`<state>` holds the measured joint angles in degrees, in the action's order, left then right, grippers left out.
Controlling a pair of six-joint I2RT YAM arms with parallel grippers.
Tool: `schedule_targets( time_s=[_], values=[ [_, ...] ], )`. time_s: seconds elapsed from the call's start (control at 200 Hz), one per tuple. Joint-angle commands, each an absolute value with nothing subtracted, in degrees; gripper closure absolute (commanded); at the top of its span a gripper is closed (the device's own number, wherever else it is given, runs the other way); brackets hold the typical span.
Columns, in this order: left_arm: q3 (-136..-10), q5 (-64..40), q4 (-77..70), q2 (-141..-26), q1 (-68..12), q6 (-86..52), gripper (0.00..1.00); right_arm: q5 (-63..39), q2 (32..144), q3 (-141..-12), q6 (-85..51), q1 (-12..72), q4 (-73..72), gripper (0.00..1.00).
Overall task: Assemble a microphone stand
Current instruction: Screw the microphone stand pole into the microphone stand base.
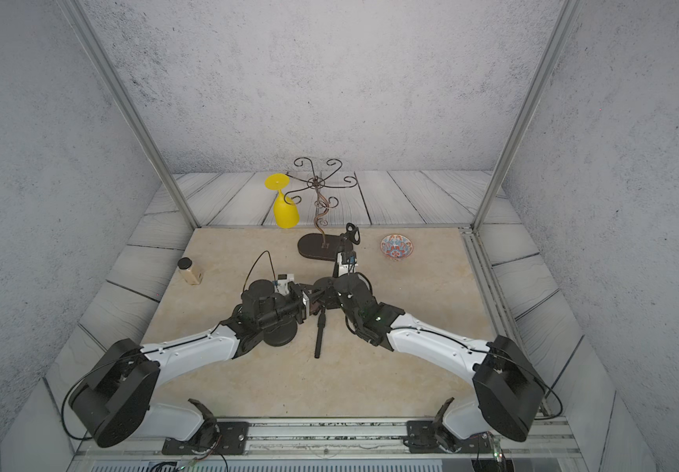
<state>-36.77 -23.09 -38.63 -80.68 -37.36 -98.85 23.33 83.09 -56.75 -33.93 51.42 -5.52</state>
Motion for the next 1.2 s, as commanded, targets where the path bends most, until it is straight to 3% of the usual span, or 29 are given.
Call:
schedule_targets(
  time_s=[0.0,0.135,0.23,0.295,0.505,0.696,1.001,1.196],
  values=[
    [-37.2,-26.0,-45.0,-79.2,-38.2,-98.3,1.0,31.0,84.5,-59.7,-42.6,53.1,-4.7,0.99],
    [-37.0,-25.8,-45.0,-79.0,-38.0,-98.4,1.0,24.6,78.8,-54.0,-31.6,52.9,-12.7,0.54],
    [-36.9,-25.9,-45.5,-78.9,-37.9,-98.5,1.0,17.0,72.7,-47.3,-21.8,52.2,-17.9,0.38],
    [-36.8,-26.1,-45.8,-78.8,-37.8,-98.7,1.0,9.9,69.0,-43.3,-16.2,49.8,-20.5,0.36],
    [-36.1,-26.7,-46.2,-78.2,-37.5,-99.4,1.0,-19.9,64.4,-41.1,-12.6,34.0,-16.3,0.41],
    [-36.1,-26.7,-46.0,-77.5,-37.5,-99.6,1.0,-37.9,69.3,-44.1,-9.6,27.5,-17.7,0.46],
    [-36.7,-27.0,-45.8,-77.4,-37.4,-100.1,1.0,-44.4,79.3,-49.1,-8.7,26.6,-19.7,0.56],
    [-37.3,-27.3,-45.7,-78.0,-37.4,-100.0,1.0,-45.3,82.6,-49.1,-10.4,26.6,-24.3,0.77]
  ],
)
